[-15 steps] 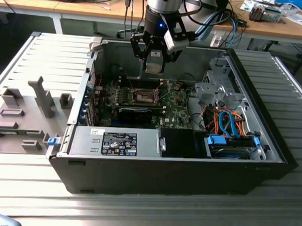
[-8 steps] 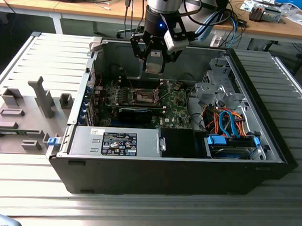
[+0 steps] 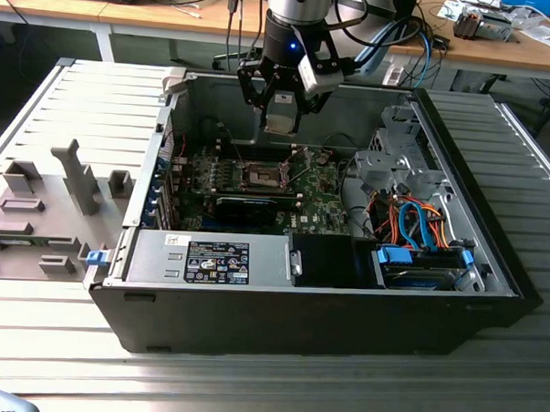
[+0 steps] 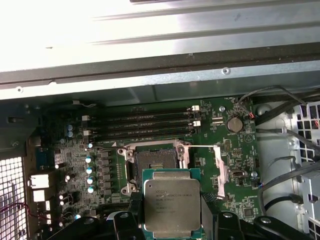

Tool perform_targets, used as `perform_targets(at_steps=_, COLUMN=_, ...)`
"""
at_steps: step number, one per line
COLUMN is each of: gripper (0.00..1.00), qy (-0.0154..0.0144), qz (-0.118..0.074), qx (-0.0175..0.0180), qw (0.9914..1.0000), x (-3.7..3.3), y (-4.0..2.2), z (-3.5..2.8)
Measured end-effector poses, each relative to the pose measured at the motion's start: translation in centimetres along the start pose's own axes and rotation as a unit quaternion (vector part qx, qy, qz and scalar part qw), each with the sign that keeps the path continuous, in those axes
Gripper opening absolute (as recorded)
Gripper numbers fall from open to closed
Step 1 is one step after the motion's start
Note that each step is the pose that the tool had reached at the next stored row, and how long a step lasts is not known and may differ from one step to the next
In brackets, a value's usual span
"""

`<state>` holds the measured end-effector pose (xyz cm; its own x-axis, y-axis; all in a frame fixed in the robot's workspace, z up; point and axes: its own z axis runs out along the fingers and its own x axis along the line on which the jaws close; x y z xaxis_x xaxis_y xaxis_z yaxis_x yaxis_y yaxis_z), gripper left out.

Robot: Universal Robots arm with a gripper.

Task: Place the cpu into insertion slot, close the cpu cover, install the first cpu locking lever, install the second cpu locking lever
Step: 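Place the cpu into insertion slot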

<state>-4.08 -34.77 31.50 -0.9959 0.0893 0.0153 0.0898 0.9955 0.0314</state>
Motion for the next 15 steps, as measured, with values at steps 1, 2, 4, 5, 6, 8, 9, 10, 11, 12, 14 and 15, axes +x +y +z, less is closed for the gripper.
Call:
perform_targets(at_steps=1, gripper=0.55, qy=0.0, qz=0.0, qx=0.0, qw=1.0, x=0.0, y=0.0, z=0.0)
perform_targets(at_steps=2, gripper=0.55, qy=0.0, qz=0.001, qx=0.0, qw=1.0, x=0.0, y=0.0, z=0.0)
perform_targets(at_steps=4, gripper=0.55, qy=-0.0001, qz=0.002, qx=0.0, qw=1.0, x=0.0, y=0.0, z=0.0)
perform_targets(at_steps=5, gripper=0.55, qy=-0.0001, qz=0.002, qx=0.0, qw=1.0, x=0.0, y=0.0, z=0.0)
perform_targets(at_steps=6, gripper=0.55, qy=-0.0001, qz=0.003, qx=-0.0001, qw=1.0, x=0.0, y=0.0, z=0.0)
perform_targets(at_steps=8, gripper=0.55, qy=-0.0001, qz=0.004, qx=-0.0001, qw=0.99999, x=0.0, y=0.0, z=0.0)
perform_targets(at_steps=9, gripper=0.55, qy=-0.0001, qz=0.004, qx=-0.0001, qw=0.99999, x=0.0, y=0.0, z=0.0)
perform_targets(at_steps=10, gripper=0.55, qy=-0.0001, qz=0.004, qx=-0.0001, qw=0.99999, x=0.0, y=0.0, z=0.0)
perform_targets(at_steps=11, gripper=0.55, qy=-0.0002, qz=0.005, qx=-0.0001, qw=0.99999, x=0.0, y=0.0, z=0.0)
perform_targets(at_steps=12, gripper=0.55, qy=-0.0002, qz=0.006, qx=-0.0001, qw=0.99998, x=0.0, y=0.0, z=0.0)
perform_targets(at_steps=14, gripper=0.55, qy=-0.0002, qz=0.006, qx=-0.0001, qw=0.99998, x=0.0, y=0.0, z=0.0)
perform_targets(at_steps=15, gripper=0.55, qy=-0.0002, qz=0.007, qx=-0.0001, qw=0.99998, x=0.0, y=0.0, z=0.0)
